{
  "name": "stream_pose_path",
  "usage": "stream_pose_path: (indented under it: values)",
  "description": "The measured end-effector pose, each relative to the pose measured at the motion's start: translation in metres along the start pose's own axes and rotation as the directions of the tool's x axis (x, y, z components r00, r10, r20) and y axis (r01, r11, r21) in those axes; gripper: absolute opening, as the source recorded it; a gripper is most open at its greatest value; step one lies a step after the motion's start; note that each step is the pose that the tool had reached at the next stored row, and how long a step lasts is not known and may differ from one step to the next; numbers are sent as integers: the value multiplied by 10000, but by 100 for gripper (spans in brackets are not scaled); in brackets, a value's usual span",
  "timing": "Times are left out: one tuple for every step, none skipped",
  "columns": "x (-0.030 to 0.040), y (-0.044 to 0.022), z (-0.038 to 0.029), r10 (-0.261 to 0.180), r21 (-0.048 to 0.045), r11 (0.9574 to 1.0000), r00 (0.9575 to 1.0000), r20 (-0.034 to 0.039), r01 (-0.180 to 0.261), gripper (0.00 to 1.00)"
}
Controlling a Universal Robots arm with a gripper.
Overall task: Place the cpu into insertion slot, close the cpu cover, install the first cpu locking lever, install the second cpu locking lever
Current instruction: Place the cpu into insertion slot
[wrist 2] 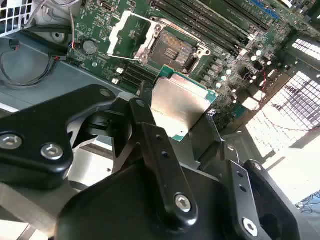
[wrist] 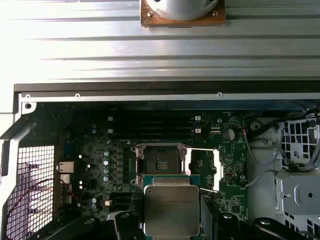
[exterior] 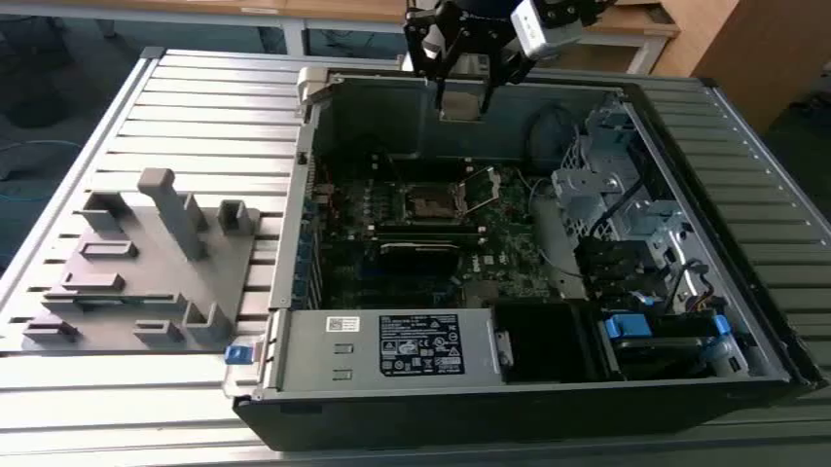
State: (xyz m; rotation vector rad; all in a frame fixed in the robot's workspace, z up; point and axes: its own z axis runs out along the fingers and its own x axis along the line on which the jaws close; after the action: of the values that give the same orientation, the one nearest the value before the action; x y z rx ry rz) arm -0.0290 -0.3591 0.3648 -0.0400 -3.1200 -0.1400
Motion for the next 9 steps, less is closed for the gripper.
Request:
stream_pose_path:
  values:
    - [0,0,0,0,0,10000,10000,0,0,54]
    - [0,0,0,0,0,10000,10000,0,0,54]
    - [0,0,0,0,0,10000,10000,0,0,54]
    - [0,0,0,0,0,10000,10000,0,0,54]
    - [0,0,1,0,1,10000,10000,0,0,54]
    - [0,-1,5,0,-1,10000,10000,0,0,54]
    - [0,-1,12,0,-1,10000,10000,1,0,54]
    - [0,-2,19,-1,-2,10000,10000,1,1,54]
    - [-1,-2,25,-1,0,10000,10000,0,1,54]
